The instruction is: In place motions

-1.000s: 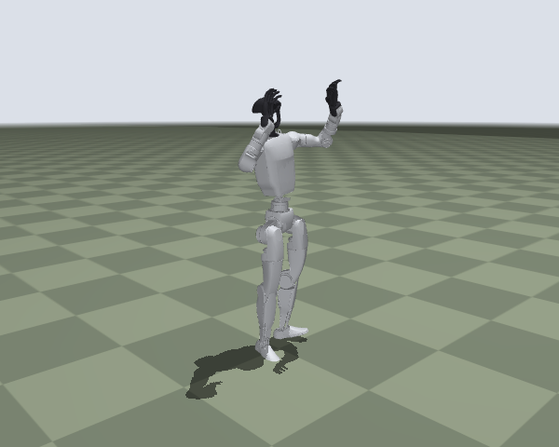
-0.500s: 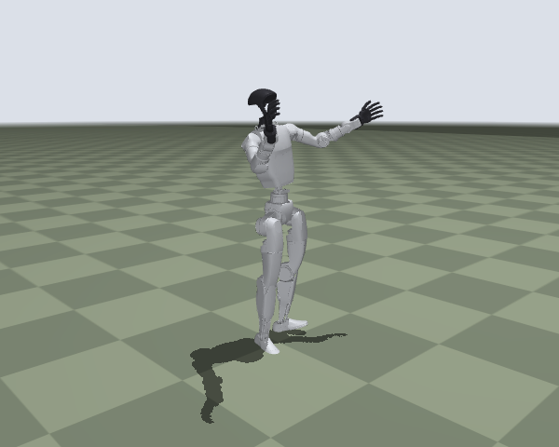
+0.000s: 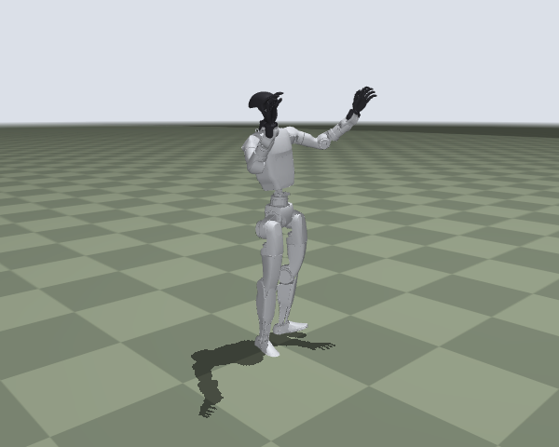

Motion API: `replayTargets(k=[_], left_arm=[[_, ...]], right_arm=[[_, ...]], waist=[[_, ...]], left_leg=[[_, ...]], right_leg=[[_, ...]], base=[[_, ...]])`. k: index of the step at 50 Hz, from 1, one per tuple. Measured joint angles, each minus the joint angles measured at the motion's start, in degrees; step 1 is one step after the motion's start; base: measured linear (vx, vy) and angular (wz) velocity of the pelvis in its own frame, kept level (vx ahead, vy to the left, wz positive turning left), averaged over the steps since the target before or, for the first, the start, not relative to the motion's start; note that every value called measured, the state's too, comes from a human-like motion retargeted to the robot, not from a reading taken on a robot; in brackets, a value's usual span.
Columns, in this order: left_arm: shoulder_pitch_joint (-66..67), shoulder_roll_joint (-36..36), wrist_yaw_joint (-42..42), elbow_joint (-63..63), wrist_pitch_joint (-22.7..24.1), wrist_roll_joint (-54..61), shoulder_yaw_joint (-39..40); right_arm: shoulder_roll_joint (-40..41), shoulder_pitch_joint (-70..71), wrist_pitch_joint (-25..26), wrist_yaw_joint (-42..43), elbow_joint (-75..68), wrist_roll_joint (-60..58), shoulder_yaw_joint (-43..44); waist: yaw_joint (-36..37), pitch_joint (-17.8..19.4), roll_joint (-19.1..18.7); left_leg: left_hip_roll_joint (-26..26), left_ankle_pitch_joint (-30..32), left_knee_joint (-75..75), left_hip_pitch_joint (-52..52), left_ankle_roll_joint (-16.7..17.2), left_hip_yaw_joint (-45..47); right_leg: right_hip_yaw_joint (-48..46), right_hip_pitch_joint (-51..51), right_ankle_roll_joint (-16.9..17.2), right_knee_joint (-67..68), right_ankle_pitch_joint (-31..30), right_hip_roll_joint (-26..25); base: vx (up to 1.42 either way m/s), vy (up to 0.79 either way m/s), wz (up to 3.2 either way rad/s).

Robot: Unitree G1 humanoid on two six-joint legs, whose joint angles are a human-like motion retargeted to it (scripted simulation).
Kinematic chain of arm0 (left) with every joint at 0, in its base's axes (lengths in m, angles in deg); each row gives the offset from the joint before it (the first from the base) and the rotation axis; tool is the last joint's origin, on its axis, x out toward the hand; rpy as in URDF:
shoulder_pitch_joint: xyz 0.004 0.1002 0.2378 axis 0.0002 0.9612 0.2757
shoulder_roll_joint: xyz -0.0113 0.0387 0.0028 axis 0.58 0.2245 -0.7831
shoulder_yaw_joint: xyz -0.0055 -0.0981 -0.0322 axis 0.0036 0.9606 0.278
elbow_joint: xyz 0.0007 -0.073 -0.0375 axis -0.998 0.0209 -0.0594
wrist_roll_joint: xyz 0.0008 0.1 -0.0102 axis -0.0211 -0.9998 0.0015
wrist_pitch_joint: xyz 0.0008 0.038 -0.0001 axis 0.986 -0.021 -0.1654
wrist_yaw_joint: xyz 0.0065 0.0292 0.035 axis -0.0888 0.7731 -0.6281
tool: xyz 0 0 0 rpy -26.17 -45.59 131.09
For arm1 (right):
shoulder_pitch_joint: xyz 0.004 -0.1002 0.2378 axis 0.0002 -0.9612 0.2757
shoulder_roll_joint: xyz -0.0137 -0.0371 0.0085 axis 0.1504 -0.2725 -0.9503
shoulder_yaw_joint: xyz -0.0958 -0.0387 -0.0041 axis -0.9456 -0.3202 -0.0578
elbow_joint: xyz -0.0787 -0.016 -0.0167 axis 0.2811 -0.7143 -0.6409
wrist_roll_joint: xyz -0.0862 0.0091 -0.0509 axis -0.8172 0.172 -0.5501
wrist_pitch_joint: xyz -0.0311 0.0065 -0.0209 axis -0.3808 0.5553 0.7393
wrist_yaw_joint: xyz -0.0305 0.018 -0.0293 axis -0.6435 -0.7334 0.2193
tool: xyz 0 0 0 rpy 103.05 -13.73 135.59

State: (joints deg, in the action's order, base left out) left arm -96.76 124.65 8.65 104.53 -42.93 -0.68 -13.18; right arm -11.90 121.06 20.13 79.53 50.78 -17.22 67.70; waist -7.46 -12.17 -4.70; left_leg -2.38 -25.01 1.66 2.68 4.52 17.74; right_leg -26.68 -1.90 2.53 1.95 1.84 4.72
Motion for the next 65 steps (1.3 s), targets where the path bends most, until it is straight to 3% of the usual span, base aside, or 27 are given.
replayTargets(k=[3, 5, 8, 12, 18, 22, 27, 30, 35, 42, 45, 49, 52, 55, 60, 65], left_arm=[[-0.1, -4.1, 0.6, 10.7, -7.3, 18.3, 4.4], [0.2, -6.5, -0.9, 14.6, -9.7, 28.0, 7.6], [3.6, -5.2, -4.5, 15.3, -9.6, 29.1, 9.6], [4.6, -4.3, -7.0, 11.3, -8.0, 22.9, 7.7], [0.5, -1.9, -5.9, -1.2, -5.4, 7.5, 0.7], [-3.1, 1.4, -2.5, -10.9, 0.1, -4.7, -6.9], [-7.1, 7.0, -2.3, -20.0, 10.9, -24.5, -14.5], [-7.5, 7.5, -3.4, -20.5, 12.9, -28.3, -15.7], [-3.2, 2.0, -3.3, -12.1, 7.6, -16.1, -7.9], [-4.1, -10.2, -3.5, 6.8, -7.0, 28.1, 1.5], [-3.7, -10.9, -5.6, 10.5, -9.8, 35.6, 4.7], [-1.3, -7.8, -9.3, 7.6, -9.5, 30.1, 3.2], [-1.8, -6.6, -7.2, 2.9, -9.8, 23.3, 0.2], [-3.2, -4.6, -4.2, -3.1, -9.0, 14.5, -4.3], [-6.3, 0.5, 0.9, -13.7, -3.5, -2.5, -13.0], [-7.8, 9.6, -2.5, -25.8, -2.0, -24.1, -19.4]], right_arm=[[5.5, -1.5, 1.0, -2.6, -9.4, 6.7, 3.7], [8.4, -1.9, 1.6, -4.2, -14.4, 11.4, 5.9], [10.7, -2.4, 2.7, -6.4, -16.9, 19.1, 8.8], [10.2, -3.1, -0.2, -5.3, -14.3, 22.1, 8.9], [2.9, 0.3, -2.0, -2.7, -2.5, 11.1, 0.1], [-4.1, 4.6, -4.9, -1.2, 8.0, 1.2, -6.7], [-11.8, 9.9, -5.3, 1.3, 19.4, -13.8, -12.2], [-12.7, 10.4, -5.2, 3.4, 20.7, -16.9, -12.4], [-7.1, 4.4, -5.1, 2.3, 10.3, -10.2, -6.3], [5.0, -1.9, 1.5, -5.5, -9.3, 2.6, 5.3], [9.0, -2.6, 4.8, -9.8, -13.0, 11.9, 8.9], [11.5, -2.3, 0.6, -8.8, -12.3, 22.2, 9.5], [9.4, -1.8, -4.2, -5.0, -8.4, 20.8, 6.3], [4.8, -0.2, -4.2, -5.0, -1.6, 12.9, 1.0], [-3.9, 4.9, -6.2, -5.1, 10.8, -2.7, -7.9], [-7.6, 7.1, -7.8, -2.7, 19.7, -18.8, -10.3]], waist=[[0.1, -0.6, -0.2], [0.1, -0.6, -0.2], [0.1, 0.0, -0.1], [0.1, 0.1, 0.4], [-0.1, 0.3, 0.1], [0.0, 0.0, 0.0], [0.0, 0.3, -0.2], [-0.1, 0.6, -0.2], [-0.2, 0.4, -0.2], [0.3, -1.0, 0.0], [0.7, -1.1, 0.0], [0.7, -0.6, 0.2], [0.8, -0.4, 0.2], [0.6, -0.3, 0.0], [0.8, -0.3, -0.2], [0.6, 0.0, -0.3]], left_leg=[[-0.1, -0.1, 0.0, 0.2, 0.0, 0.1], [-0.1, -0.2, 0.0, 0.4, 0.0, 0.1], [-0.1, -0.3, 0.0, 0.8, 0.0, 0.1], [0.2, -0.2, 0.0, 0.7, 0.0, -0.4], [0.0, 0.0, 0.1, 0.2, 0.0, -0.4], [-0.1, 0.0, 0.1, 0.0, 0.0, -0.1], [-0.3, -0.1, 0.1, 0.1, 0.1, 0.2], [-0.3, -0.1, 0.0, 0.3, 0.1, 0.3], [-0.2, -0.2, 0.0, 0.4, 0.1, 0.4], [0.0, 0.0, 0.1, 0.1, 0.1, -0.2], [0.0, 0.0, 0.2, 0.1, 0.1, -0.2], [0.2, 0.0, 0.2, 0.2, 0.1, -0.3], [0.3, 0.0, 0.2, 0.2, 0.1, -0.3], [0.2, 0.0, 0.2, 0.2, 0.1, -0.2], [0.1, 0.0, 0.2, 0.2, 0.1, 0.2], [0.0, -0.1, 0.2, 0.3, 0.1, 0.2]], right_leg=[[0.1, -0.1, 0.0, 0.1, 0.1, -0.1], [0.1, -0.3, 0.0, 0.1, 0.1, -0.2], [0.1, -0.6, 0.0, 0.1, 0.2, -0.2], [-0.3, -0.8, 0.0, 0.1, 0.3, 0.0], [-0.2, -0.5, 0.0, 0.0, 0.2, -0.1], [0.0, -0.1, 0.0, 0.0, 0.1, -0.1], [0.1, 0.0, 0.0, 0.0, 0.2, -0.3], [0.1, -0.1, 0.0, 0.0, 0.2, -0.4], [0.1, -0.1, 0.0, 0.0, 0.2, -0.3], [-0.3, -0.3, 0.0, 0.0, 0.3, -0.1], [-0.3, -0.3, 0.0, 0.0, 0.4, 0.0], [-0.3, -0.5, 0.0, -0.1, 0.4, 0.1], [-0.4, -0.6, -0.1, -0.1, 0.4, 0.1], [-0.2, -0.5, -0.1, -0.1, 0.4, 0.1], [0.1, -0.3, -0.1, -0.1, 0.3, 0.0], [0.0, -0.4, 0.0, -0.1, 0.4, -0.1]], base=[[0.00, 0.00, 0.00], [0.00, 0.00, 0.00], [0.00, 0.00, 0.00], [0.00, 0.00, 0.00], [0.00, 0.00, 0.00], [0.00, 0.00, 0.00], [0.00, 0.00, 0.00], [0.00, 0.00, 0.00], [0.00, 0.00, 0.00], [0.00, 0.00, 0.00], [0.00, 0.00, 0.00], [0.00, 0.00, 0.00], [0.00, 0.00, 0.00], [0.00, 0.00, 0.00], [0.00, 0.00, 0.00], [0.00, 0.00, 0.00]])
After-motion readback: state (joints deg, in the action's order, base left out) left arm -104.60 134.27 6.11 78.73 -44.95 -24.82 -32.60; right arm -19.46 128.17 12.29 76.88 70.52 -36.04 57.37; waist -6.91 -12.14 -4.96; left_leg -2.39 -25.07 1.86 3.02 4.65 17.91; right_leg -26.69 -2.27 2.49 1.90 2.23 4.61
